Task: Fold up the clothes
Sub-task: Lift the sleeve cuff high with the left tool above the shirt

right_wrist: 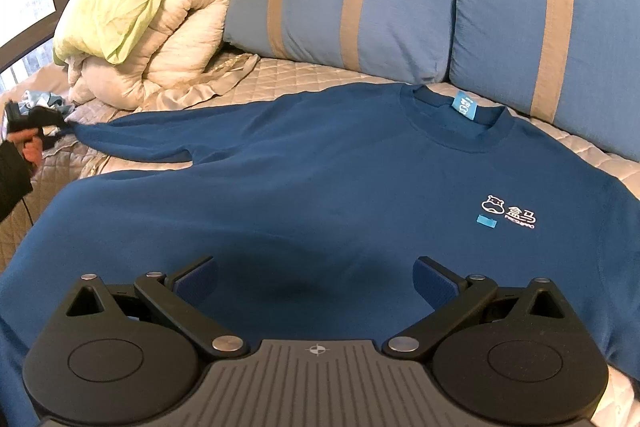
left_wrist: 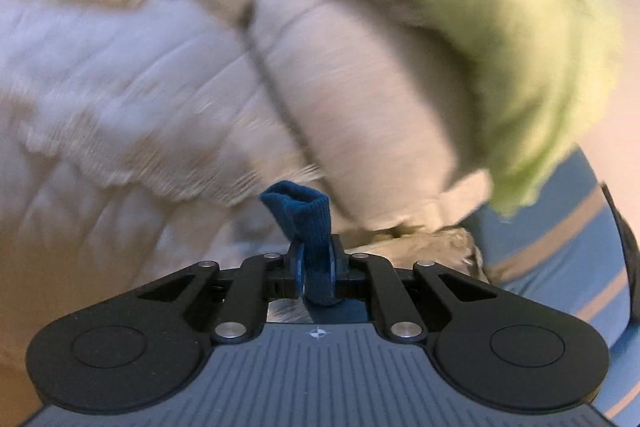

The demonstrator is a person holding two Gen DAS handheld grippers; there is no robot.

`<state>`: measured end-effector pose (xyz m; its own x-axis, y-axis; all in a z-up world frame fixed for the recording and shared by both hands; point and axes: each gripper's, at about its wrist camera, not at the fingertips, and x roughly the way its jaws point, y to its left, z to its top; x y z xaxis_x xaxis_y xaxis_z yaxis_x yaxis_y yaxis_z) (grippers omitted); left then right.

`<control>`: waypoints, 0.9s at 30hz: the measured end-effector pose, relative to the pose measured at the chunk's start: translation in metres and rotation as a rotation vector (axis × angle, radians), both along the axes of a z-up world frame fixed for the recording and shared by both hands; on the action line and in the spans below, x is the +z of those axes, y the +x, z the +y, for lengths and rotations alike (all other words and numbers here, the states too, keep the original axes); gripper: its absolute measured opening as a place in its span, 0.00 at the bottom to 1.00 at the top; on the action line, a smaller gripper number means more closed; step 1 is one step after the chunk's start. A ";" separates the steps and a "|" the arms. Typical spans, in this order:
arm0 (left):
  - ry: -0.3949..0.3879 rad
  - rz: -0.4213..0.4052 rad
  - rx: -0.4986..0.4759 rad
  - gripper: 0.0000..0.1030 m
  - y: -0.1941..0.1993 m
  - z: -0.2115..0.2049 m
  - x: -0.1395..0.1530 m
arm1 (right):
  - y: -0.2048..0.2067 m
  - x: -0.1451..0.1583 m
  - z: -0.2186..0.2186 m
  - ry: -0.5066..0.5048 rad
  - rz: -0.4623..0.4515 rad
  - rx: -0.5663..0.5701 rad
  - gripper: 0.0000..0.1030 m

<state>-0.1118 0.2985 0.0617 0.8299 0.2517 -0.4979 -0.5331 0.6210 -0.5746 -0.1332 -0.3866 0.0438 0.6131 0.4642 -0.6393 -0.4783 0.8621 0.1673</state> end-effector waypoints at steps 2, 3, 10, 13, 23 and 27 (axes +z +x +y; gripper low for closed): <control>0.065 -0.007 -0.035 0.11 0.005 -0.012 0.019 | 0.000 0.000 -0.001 -0.001 -0.002 -0.004 1.00; 0.100 -0.011 -0.054 0.11 0.009 -0.019 0.028 | -0.001 0.000 0.000 -0.003 -0.003 -0.006 1.00; 0.292 -0.030 -0.171 0.11 0.034 -0.072 0.074 | 0.000 -0.001 0.000 -0.010 0.000 -0.002 1.00; 0.339 -0.040 -0.206 0.11 0.044 -0.091 0.086 | 0.000 -0.001 -0.002 -0.001 0.004 -0.005 1.00; 0.394 -0.069 -0.294 0.11 0.077 -0.132 0.109 | 0.001 -0.003 -0.004 0.016 0.013 -0.011 1.00; 0.397 -0.080 -0.319 0.11 0.086 -0.146 0.113 | 0.002 -0.003 -0.003 0.014 0.016 -0.013 1.00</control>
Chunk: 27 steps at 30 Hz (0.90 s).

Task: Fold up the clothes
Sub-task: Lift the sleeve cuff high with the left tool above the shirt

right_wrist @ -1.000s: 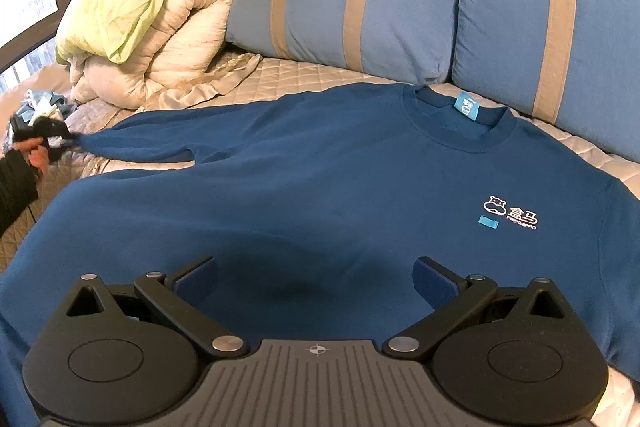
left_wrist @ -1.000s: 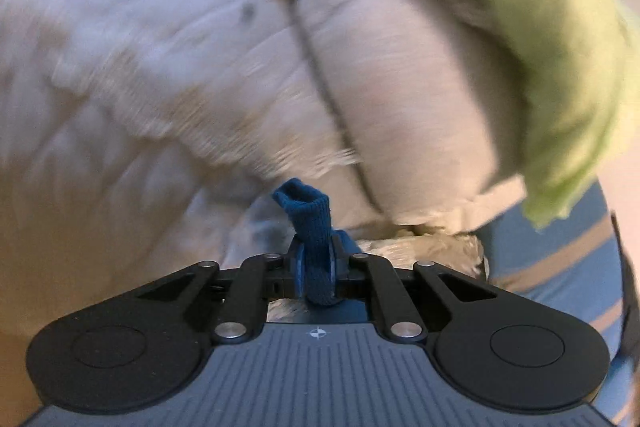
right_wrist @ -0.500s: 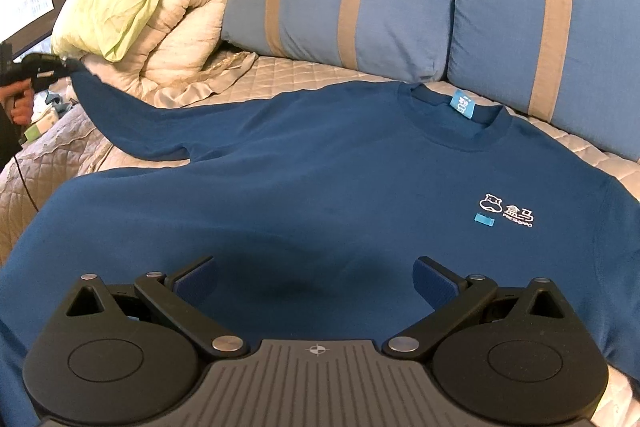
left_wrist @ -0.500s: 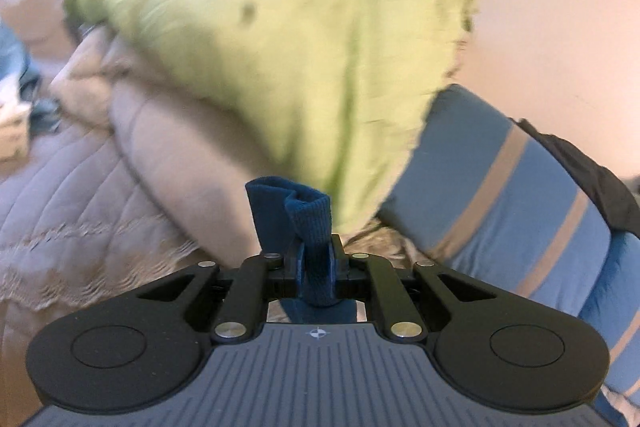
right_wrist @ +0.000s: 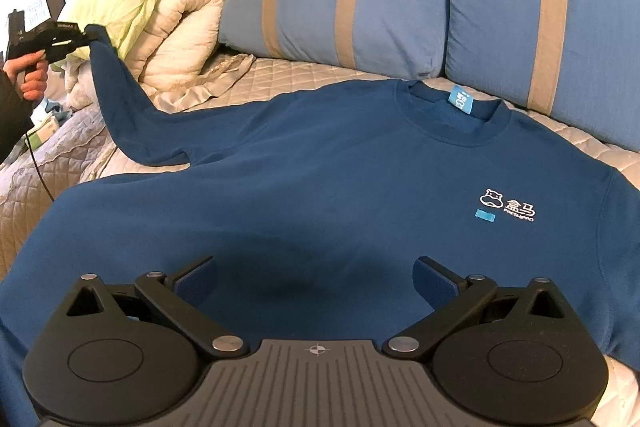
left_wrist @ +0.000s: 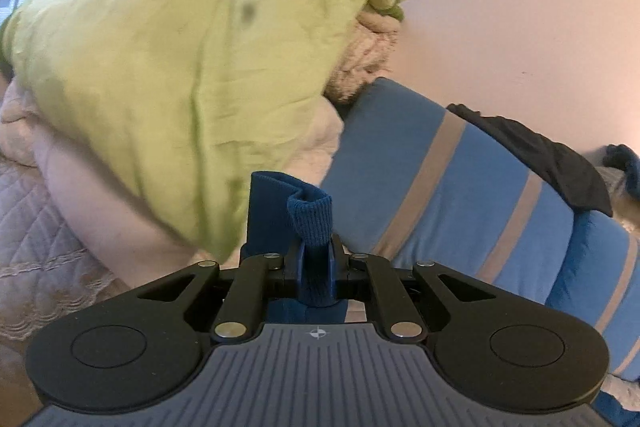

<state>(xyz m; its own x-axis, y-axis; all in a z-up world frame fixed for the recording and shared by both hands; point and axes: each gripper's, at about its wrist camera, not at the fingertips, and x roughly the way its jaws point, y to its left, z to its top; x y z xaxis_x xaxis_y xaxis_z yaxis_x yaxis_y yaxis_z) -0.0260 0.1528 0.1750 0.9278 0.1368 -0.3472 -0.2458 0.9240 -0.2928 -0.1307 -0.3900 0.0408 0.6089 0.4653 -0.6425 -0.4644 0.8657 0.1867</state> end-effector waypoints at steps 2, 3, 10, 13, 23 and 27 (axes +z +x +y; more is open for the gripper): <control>0.007 -0.003 -0.013 0.11 0.004 -0.007 0.003 | 0.000 0.000 0.000 -0.002 0.000 -0.001 1.00; 0.012 -0.004 -0.020 0.11 0.006 -0.011 0.005 | 0.000 0.000 0.000 -0.003 0.000 -0.001 1.00; 0.070 -0.005 -0.092 0.11 0.024 -0.036 0.015 | 0.002 -0.002 0.002 -0.021 0.010 0.013 1.00; 0.067 -0.001 -0.114 0.11 0.033 -0.046 0.015 | 0.000 -0.002 0.003 -0.026 0.002 0.011 1.00; 0.062 0.016 -0.163 0.11 0.051 -0.075 0.014 | 0.000 -0.003 0.001 -0.017 -0.002 0.003 1.00; 0.055 0.018 -0.181 0.11 0.052 -0.083 0.018 | 0.000 -0.003 0.000 -0.018 -0.003 0.007 1.00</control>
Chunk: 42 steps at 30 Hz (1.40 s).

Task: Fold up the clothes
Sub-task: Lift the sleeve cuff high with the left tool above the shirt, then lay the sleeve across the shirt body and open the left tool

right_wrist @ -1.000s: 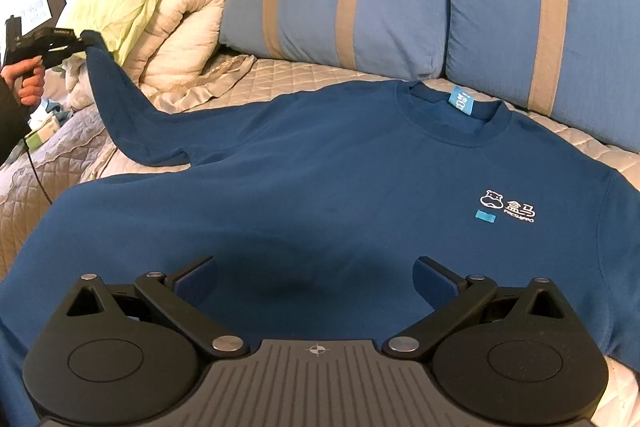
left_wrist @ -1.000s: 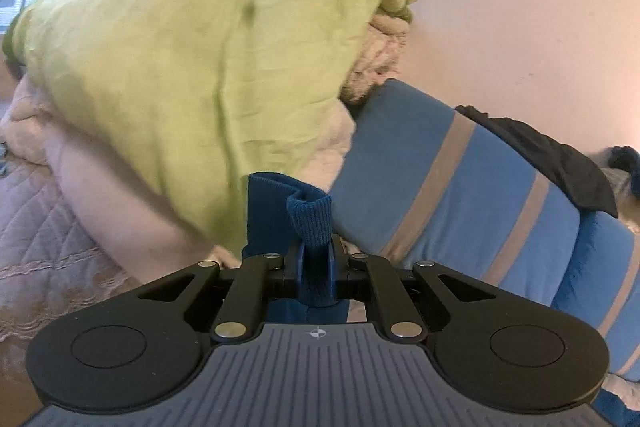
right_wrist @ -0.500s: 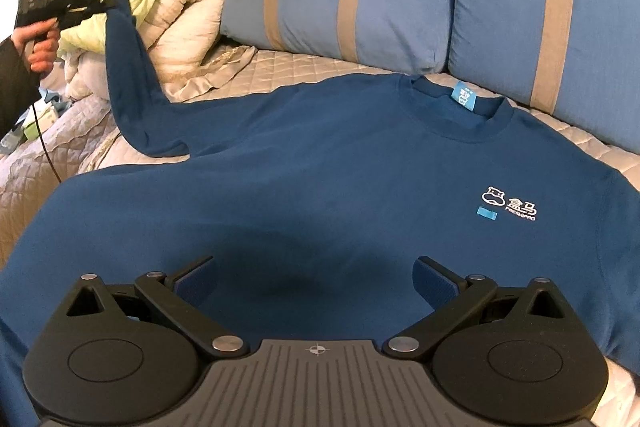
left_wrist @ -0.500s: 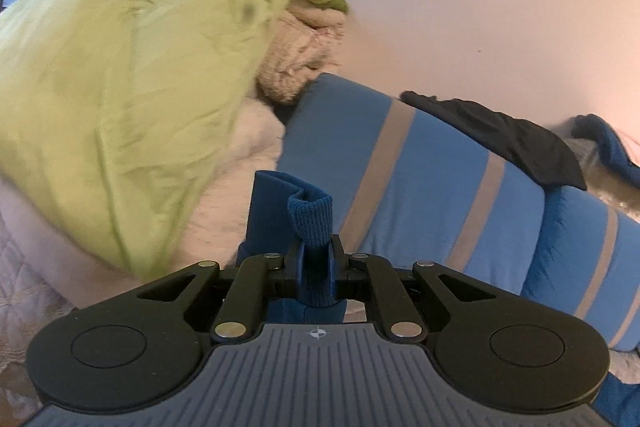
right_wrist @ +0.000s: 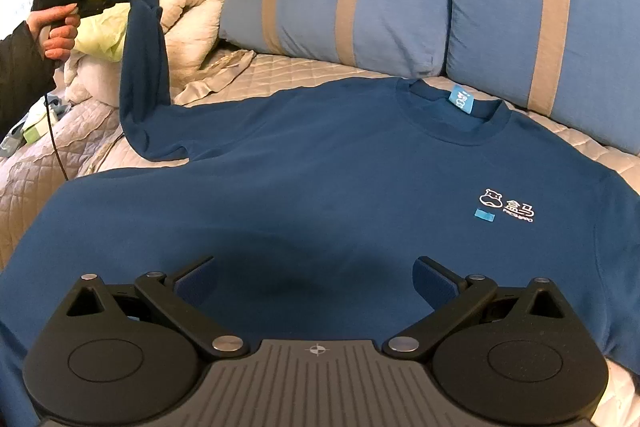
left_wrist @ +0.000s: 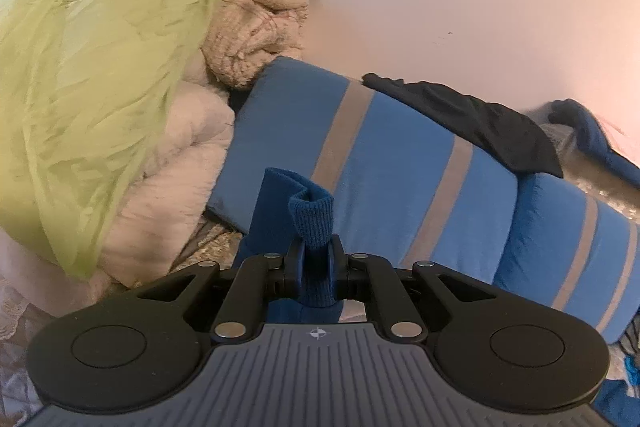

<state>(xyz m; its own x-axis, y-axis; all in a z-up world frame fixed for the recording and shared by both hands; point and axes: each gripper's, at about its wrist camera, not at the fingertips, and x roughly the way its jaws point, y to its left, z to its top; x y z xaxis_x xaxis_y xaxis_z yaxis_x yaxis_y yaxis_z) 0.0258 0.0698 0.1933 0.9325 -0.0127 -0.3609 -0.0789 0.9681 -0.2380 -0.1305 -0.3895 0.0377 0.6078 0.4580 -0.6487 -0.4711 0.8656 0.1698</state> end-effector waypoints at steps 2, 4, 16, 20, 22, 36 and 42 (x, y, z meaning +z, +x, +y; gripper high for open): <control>-0.020 0.001 -0.001 0.11 0.000 -0.001 0.003 | 0.000 0.000 0.000 -0.001 -0.003 0.000 1.00; -0.028 -0.005 -0.002 0.11 -0.001 -0.003 0.006 | -0.001 0.000 0.000 -0.002 -0.006 0.003 1.00; 0.027 -0.027 -0.060 0.11 -0.004 -0.029 0.016 | -0.002 -0.001 0.000 0.008 -0.021 0.010 1.00; 0.035 -0.031 -0.075 0.11 0.000 -0.036 0.012 | -0.002 0.000 0.002 0.003 -0.017 0.008 1.00; 0.035 -0.037 -0.087 0.11 0.003 -0.040 0.010 | -0.002 0.000 0.003 -0.004 -0.016 0.008 1.00; 0.124 -0.080 -0.260 0.11 0.019 -0.132 0.003 | -0.003 -0.001 0.005 -0.031 -0.023 -0.007 0.99; 0.251 -0.163 -0.435 0.39 0.005 -0.206 -0.001 | -0.003 0.000 0.003 -0.026 -0.022 -0.015 0.99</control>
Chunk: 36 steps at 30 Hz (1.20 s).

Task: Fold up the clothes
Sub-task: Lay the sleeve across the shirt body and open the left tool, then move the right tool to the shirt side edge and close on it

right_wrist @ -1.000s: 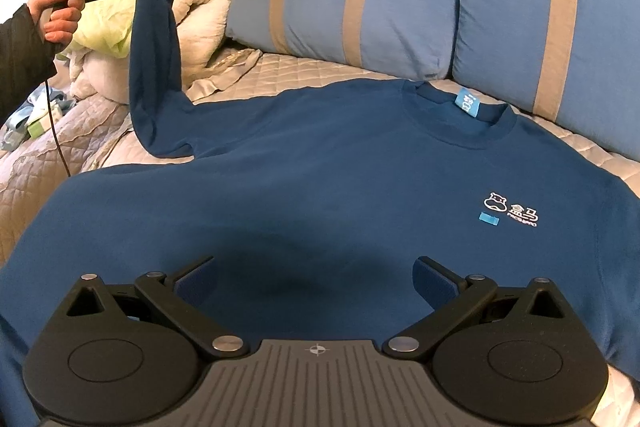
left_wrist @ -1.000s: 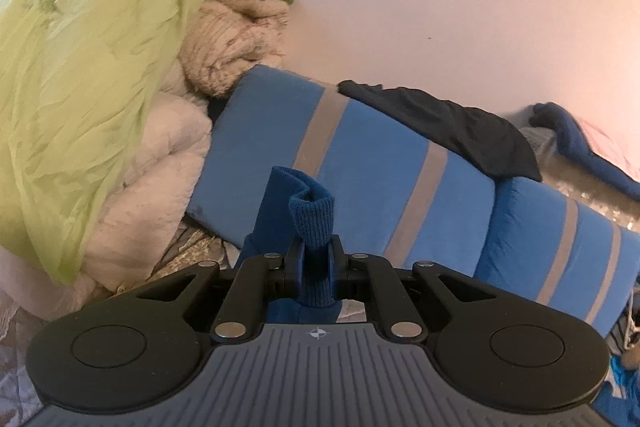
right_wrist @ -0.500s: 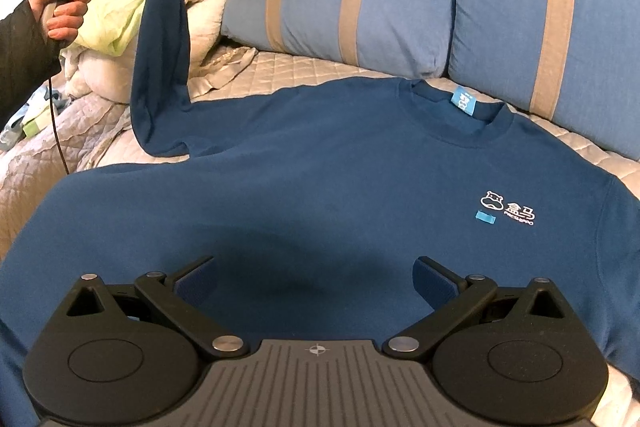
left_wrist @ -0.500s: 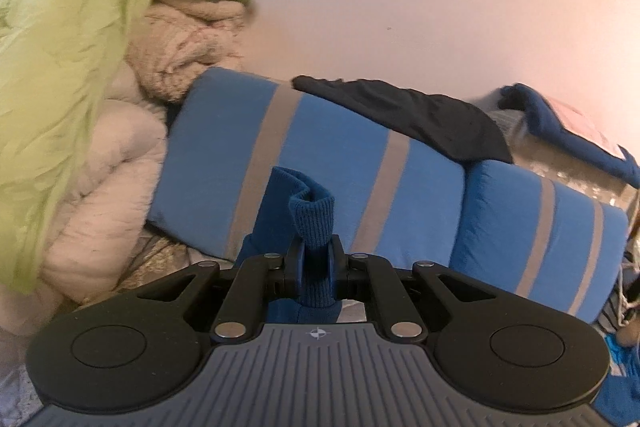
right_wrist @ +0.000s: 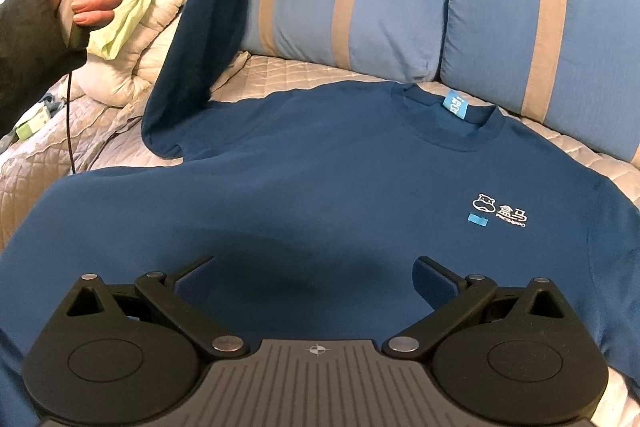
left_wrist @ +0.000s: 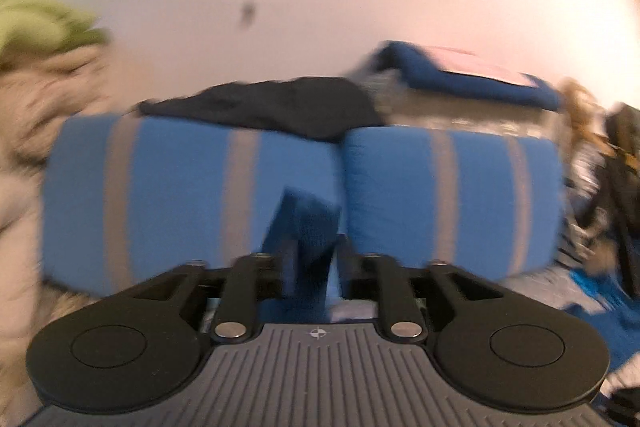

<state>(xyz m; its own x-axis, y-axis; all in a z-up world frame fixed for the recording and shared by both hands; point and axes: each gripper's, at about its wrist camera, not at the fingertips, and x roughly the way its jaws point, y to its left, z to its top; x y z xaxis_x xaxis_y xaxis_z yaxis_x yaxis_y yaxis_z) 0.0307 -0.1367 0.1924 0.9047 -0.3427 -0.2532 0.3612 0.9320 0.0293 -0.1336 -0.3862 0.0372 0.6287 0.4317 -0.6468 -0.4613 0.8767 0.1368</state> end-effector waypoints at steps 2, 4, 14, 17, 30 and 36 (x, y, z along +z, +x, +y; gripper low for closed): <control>0.034 -0.033 -0.032 0.62 -0.010 -0.010 -0.003 | 0.000 0.001 0.000 0.001 0.000 0.000 0.99; 0.069 -0.032 -0.030 0.65 -0.017 -0.010 -0.007 | -0.001 0.001 -0.001 0.004 -0.002 0.001 0.99; 0.220 0.115 0.136 0.70 -0.056 0.029 -0.037 | 0.000 0.002 -0.004 0.031 0.009 0.021 1.00; 0.216 0.182 0.189 0.70 -0.068 0.046 -0.048 | 0.000 0.002 -0.003 0.026 0.012 0.026 0.99; 0.035 0.270 0.268 0.70 -0.120 0.100 -0.080 | 0.007 0.006 0.011 -0.035 0.064 0.090 1.00; -0.022 0.261 0.306 0.70 -0.129 0.123 -0.079 | 0.027 0.020 0.026 -0.170 0.008 0.171 1.00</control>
<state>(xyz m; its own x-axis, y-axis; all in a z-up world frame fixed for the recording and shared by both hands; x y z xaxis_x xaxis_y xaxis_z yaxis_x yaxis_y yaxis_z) -0.0983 -0.0139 0.1134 0.8719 -0.0757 -0.4839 0.0599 0.9970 -0.0481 -0.1064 -0.3603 0.0573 0.5505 0.4159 -0.7238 -0.6047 0.7965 -0.0022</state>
